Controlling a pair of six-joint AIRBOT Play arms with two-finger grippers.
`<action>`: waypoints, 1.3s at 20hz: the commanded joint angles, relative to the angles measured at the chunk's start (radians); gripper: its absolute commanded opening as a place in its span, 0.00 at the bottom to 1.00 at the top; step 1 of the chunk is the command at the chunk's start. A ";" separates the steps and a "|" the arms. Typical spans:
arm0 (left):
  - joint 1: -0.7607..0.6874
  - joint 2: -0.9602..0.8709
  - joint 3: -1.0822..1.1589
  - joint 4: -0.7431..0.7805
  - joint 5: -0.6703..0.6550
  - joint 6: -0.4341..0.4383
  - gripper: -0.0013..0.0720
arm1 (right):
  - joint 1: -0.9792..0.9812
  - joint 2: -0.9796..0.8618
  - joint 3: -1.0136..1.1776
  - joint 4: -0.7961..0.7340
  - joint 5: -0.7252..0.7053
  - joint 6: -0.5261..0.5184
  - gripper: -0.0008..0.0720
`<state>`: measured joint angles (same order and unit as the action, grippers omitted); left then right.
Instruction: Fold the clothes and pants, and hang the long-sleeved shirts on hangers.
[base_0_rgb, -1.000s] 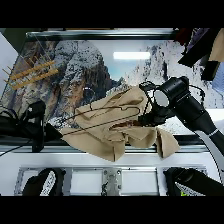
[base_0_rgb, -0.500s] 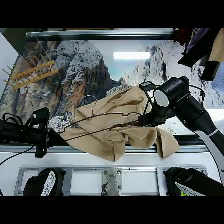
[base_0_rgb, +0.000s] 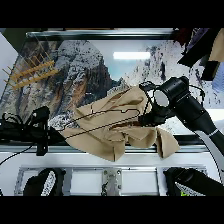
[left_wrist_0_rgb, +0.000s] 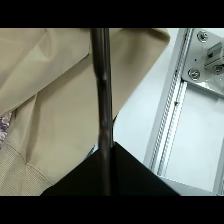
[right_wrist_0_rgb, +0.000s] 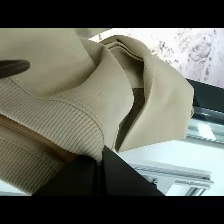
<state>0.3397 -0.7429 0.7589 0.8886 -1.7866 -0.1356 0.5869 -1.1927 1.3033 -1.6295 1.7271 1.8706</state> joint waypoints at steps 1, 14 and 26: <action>0.000 0.001 0.000 0.000 0.013 0.000 0.04 | 0.001 -0.001 0.000 0.000 -0.008 0.000 0.04; -0.048 -0.019 0.000 -0.086 0.023 0.002 0.04 | -0.157 0.001 0.000 -0.056 -0.063 -0.042 0.04; -0.275 -0.195 0.000 -0.116 0.175 0.000 0.04 | -0.176 0.002 0.000 -0.050 -0.063 -0.042 0.04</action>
<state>0.0807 -0.9096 0.7589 0.8204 -1.6413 -0.1406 0.4122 -1.1919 1.3033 -1.6821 1.6638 1.8290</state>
